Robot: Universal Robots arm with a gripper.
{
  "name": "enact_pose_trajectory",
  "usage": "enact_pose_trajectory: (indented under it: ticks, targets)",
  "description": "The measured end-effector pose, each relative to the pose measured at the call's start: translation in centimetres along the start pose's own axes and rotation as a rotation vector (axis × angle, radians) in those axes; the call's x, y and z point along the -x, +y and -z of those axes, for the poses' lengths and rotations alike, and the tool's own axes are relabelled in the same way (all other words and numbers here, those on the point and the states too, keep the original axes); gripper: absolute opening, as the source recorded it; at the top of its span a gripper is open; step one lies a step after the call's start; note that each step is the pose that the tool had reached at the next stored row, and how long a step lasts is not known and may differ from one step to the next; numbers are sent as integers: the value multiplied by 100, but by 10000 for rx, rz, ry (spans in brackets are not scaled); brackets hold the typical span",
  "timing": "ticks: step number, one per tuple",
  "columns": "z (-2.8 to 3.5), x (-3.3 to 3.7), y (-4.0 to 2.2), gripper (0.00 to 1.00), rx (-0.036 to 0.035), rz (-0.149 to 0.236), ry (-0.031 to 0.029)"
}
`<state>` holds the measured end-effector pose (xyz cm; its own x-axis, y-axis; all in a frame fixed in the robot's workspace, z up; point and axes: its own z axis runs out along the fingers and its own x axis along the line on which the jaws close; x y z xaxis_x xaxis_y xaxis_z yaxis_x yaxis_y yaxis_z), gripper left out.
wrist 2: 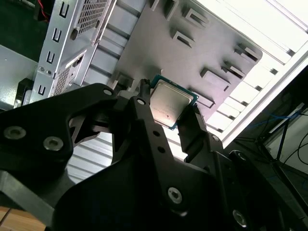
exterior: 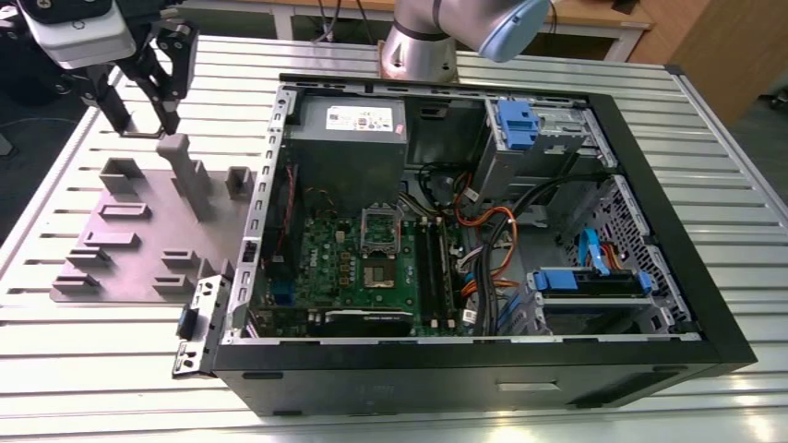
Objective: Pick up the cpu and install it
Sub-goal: 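Pick up the cpu and move it towards the insertion slot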
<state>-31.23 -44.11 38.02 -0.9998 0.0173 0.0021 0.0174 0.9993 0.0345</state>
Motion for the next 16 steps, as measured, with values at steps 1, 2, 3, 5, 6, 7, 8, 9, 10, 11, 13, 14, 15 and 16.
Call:
enact_pose_trajectory:
  ticks: [1, 2, 3, 5, 6, 7, 8, 9, 10, 11, 13, 14, 15, 16]
  targets:
    - [0, 6, 0, 47, -1, 1, 1]
    - [0, 13, 0, 47, 0, 0, 0]
    - [0, 22, 0, 47, 0, -1, 0]
    - [0, 44, 1, 47, -1, -1, 0]
    - [0, 56, 1, 47, 0, -1, 0]
    - [0, 68, 1, 47, 0, -1, 0]
    - [0, 80, 1, 47, 0, -1, 0]
    - [0, 93, 2, 47, 0, -1, 0]
    - [0, 106, 2, 47, 0, 0, 0]
    - [0, 117, 2, 47, 0, -1, 0]
    - [0, 139, 2, 47, 0, -1, 0]
    - [0, 148, 2, 47, 0, 0, -1]
    - [0, 154, 2, 47, 0, 0, -1]
    - [0, 157, 3, 47, 0, -2, -1]
